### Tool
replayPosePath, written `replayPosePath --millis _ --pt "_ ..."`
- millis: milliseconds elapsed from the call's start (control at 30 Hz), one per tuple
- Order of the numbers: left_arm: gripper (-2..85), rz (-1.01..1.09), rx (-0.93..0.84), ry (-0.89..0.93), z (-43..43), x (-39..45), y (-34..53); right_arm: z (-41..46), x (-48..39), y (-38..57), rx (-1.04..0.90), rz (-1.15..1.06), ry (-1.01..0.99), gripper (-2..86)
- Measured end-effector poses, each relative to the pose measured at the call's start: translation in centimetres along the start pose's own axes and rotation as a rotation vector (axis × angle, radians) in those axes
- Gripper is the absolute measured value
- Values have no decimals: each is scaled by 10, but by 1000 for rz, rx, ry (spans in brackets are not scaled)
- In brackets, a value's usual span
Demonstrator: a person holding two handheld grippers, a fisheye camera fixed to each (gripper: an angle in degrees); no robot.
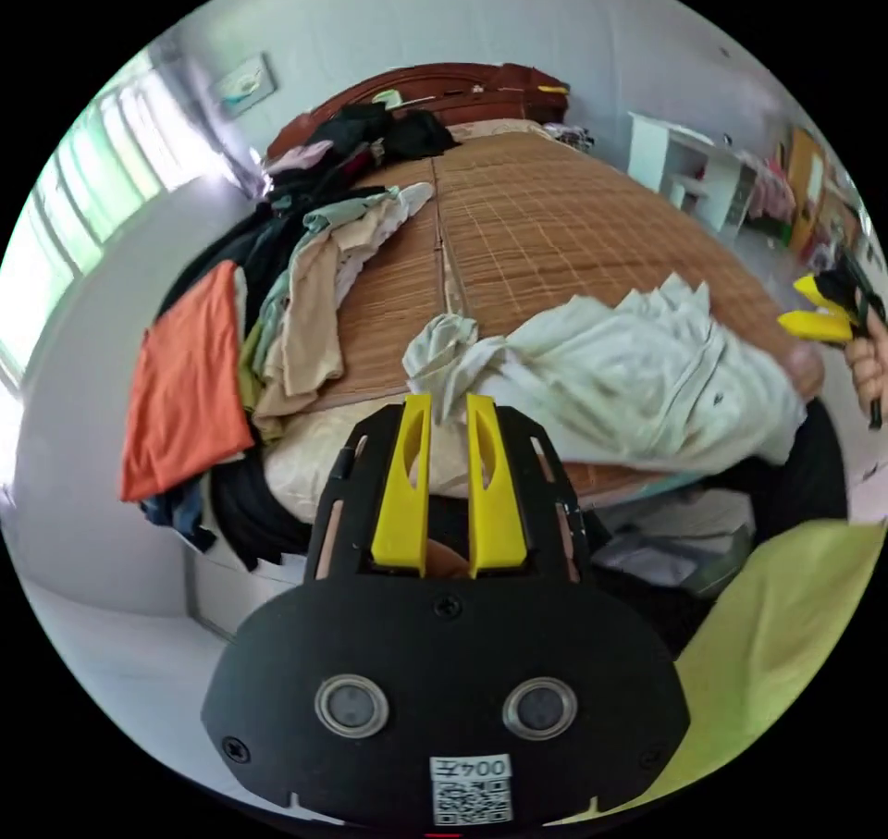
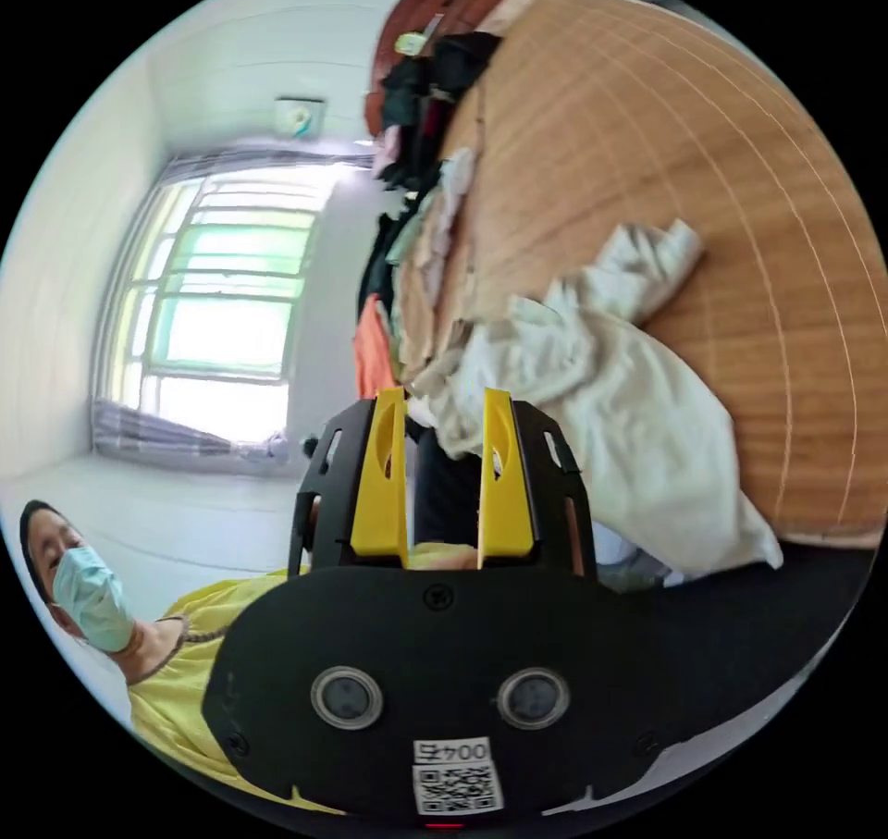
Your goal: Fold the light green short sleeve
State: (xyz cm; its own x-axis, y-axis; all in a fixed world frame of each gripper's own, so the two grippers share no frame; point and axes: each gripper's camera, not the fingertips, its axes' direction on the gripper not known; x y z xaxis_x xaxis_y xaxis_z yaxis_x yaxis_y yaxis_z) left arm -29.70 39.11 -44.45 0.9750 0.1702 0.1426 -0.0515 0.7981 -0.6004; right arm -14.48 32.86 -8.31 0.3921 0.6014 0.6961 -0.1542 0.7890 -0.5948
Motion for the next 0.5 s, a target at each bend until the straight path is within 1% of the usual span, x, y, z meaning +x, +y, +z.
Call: replayPosePath --millis 100,133,167,200,233,300,400,500 --pt "79 421 107 -209 -33 81 6 6 4 18 24 30 171 130" --pt "83 506 121 -236 -36 98 7 10 -3 22 31 13 260 135" --pt "93 661 153 -286 -40 131 11 13 -7 23 32 4 305 136" --pt "96 725 170 -310 -41 145 12 19 -15 24 30 -16 373 137" --pt "104 831 196 -328 -43 169 14 22 -25 24 42 -34 396 135" --pt "115 935 218 -297 -46 197 7 24 -38 21 51 -29 401 129" --pt "125 1003 220 -252 -51 212 -7 28 -62 15 37 -44 431 120" --pt "133 1124 193 -183 -56 232 -24 33 -84 10 24 -57 459 110"
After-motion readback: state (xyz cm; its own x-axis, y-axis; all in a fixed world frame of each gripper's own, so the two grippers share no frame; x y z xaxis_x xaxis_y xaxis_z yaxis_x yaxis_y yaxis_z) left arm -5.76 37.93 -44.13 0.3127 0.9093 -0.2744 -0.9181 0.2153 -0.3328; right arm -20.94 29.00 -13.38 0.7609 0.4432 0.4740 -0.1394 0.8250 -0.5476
